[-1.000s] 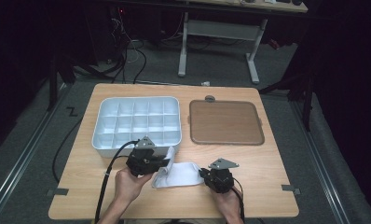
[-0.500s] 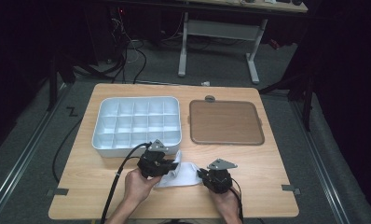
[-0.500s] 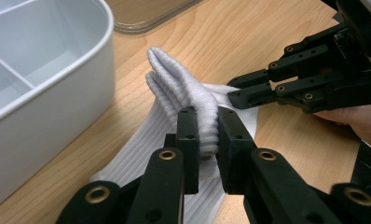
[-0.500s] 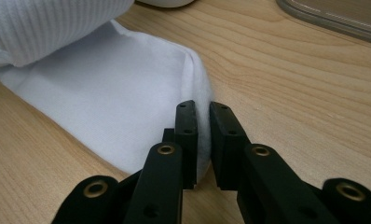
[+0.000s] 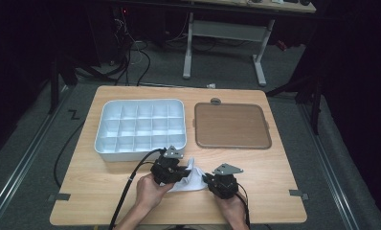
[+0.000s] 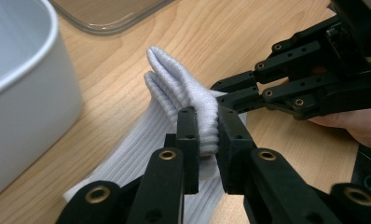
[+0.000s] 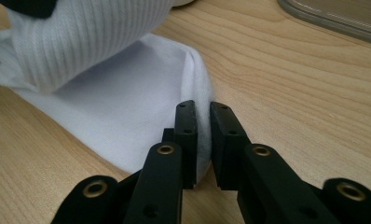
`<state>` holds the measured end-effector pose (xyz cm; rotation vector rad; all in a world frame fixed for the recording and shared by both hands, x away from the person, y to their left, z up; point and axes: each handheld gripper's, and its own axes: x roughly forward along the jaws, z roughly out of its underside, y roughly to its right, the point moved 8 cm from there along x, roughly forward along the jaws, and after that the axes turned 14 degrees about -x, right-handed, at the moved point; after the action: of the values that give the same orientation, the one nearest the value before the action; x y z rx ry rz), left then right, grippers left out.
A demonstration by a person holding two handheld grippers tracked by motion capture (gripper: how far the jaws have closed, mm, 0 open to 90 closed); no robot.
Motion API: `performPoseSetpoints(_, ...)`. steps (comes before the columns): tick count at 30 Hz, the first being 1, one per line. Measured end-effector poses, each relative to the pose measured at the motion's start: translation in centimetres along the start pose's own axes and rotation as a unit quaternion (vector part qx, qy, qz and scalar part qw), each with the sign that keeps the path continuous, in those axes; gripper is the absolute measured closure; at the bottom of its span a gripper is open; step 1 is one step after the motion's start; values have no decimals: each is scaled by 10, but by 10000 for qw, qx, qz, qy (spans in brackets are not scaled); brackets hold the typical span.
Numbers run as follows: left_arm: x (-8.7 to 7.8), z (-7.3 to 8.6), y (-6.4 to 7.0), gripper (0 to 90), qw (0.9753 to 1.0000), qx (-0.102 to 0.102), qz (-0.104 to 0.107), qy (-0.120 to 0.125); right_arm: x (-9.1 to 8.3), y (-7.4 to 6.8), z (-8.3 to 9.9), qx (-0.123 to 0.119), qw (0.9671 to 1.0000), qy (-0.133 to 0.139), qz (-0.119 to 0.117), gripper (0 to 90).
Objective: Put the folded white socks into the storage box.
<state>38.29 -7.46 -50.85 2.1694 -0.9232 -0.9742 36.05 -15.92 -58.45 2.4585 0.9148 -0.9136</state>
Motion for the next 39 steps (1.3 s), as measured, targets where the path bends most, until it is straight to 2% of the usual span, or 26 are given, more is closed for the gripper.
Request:
performPoseSetpoints(13,16,10,-2,803,9999,4,-48,-90,0,0,0,-9,10000,18,-21,819)
performPoseSetpoints(17,21,15,-3,801,9999,73,-77,-135,0,0,0,-29,10000,18,-13,818)
performPoseSetpoints(20,26,17,-4,800,9999,20,-83,-143,0,0,0,-1,10000,20,-17,816)
performPoseSetpoints(25,33,24,-7,797,9995,104,-162,-238,0,0,0,-18,10000,16,-13,814)
performPoseSetpoints(28,38,30,-11,796,9989,235,-254,-312,1,0,0,-36,10000,15,-16,813)
performPoseSetpoints(32,40,31,-11,794,9991,182,-239,-308,1,1,0,-39,10000,-2,-26,814)
performPoseSetpoints(36,37,29,-10,722,9994,149,-199,-248,1,1,0,-24,10000,-4,-34,807)
performPoseSetpoints(39,31,25,-7,616,9997,71,-166,-155,1,1,0,58,10000,-23,-36,726)
